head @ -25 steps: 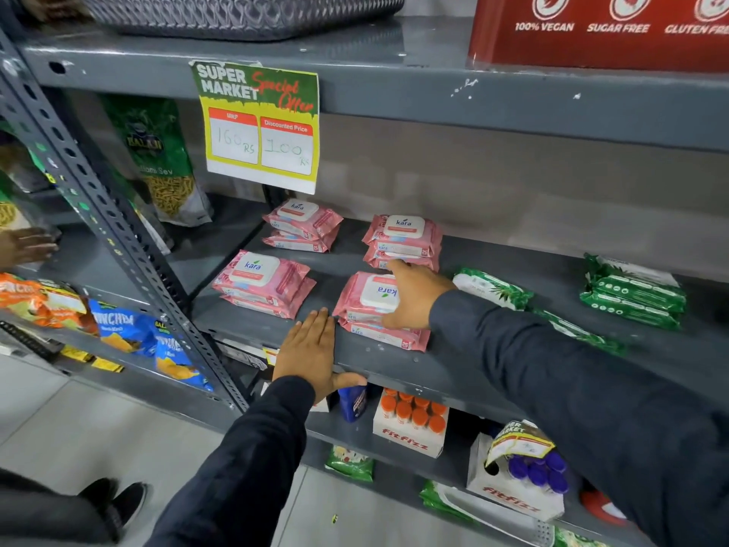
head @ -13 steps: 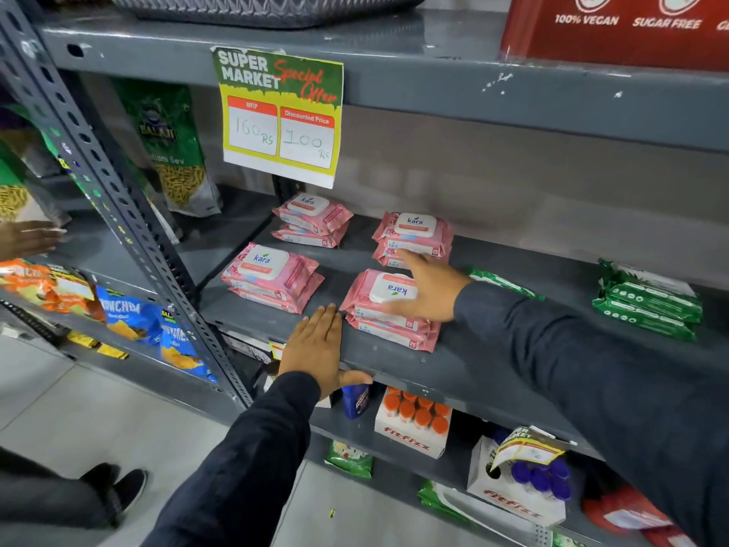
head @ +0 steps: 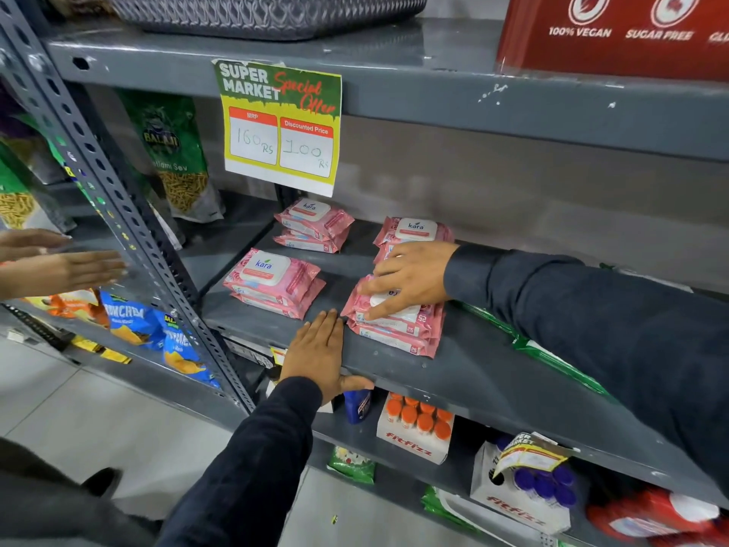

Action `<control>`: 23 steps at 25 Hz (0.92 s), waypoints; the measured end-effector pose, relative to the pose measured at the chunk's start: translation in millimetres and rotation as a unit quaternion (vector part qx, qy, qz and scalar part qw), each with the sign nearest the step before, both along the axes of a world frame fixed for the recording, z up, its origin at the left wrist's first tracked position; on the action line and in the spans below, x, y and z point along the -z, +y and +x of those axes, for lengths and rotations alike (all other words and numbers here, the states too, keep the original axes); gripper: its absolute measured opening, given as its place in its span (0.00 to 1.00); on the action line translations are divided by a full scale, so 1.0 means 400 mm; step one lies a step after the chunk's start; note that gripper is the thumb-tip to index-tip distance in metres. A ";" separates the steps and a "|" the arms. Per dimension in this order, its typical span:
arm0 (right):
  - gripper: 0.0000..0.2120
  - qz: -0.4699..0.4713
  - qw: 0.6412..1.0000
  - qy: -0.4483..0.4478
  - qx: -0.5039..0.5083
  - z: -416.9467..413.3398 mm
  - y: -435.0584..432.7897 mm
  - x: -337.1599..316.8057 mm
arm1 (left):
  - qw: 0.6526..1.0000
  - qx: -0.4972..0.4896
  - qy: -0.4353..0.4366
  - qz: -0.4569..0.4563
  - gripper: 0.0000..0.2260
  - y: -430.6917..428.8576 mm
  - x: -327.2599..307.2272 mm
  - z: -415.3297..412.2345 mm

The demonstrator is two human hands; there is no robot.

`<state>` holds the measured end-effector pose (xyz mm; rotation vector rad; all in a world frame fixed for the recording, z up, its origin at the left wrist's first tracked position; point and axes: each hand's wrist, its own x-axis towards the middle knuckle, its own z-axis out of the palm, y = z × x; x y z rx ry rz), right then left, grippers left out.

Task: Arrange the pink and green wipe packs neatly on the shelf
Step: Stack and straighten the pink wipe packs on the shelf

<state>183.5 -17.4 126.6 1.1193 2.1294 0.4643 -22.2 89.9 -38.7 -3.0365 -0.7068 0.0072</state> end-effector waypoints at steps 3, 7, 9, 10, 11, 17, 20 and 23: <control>0.38 -0.016 0.999 -0.020 0.019 -0.004 0.019 0.010 | 1.000 0.000 -0.002 -0.002 0.61 0.001 -0.002 0.001; 0.39 -0.016 0.998 -0.027 0.047 -0.002 0.031 0.011 | 1.000 0.000 0.006 0.010 0.60 0.000 -0.005 0.002; 0.39 -0.024 0.993 -0.034 0.113 -0.009 0.046 0.015 | 1.000 -0.003 0.008 0.009 0.60 -0.001 -0.006 0.000; 0.39 -0.032 0.985 -0.019 0.170 -0.015 0.052 0.010 | 1.000 -0.004 0.009 0.007 0.60 -0.002 -0.006 0.000; 0.39 -0.039 0.974 -0.004 0.223 -0.020 0.058 0.003 | 1.000 -0.004 0.008 0.006 0.60 -0.003 -0.007 0.000; 0.46 -0.023 0.925 0.124 0.358 0.002 0.040 -0.003 | 1.000 -0.005 0.011 0.010 0.59 -0.003 -0.008 -0.001; 0.47 0.006 0.872 0.203 0.446 0.015 0.009 0.042 | 1.000 -0.004 0.010 0.005 0.61 -0.003 -0.009 0.000; 0.51 0.066 0.841 0.227 0.487 0.013 -0.002 0.083 | 1.000 -0.001 0.007 0.005 0.61 -0.003 -0.009 -0.001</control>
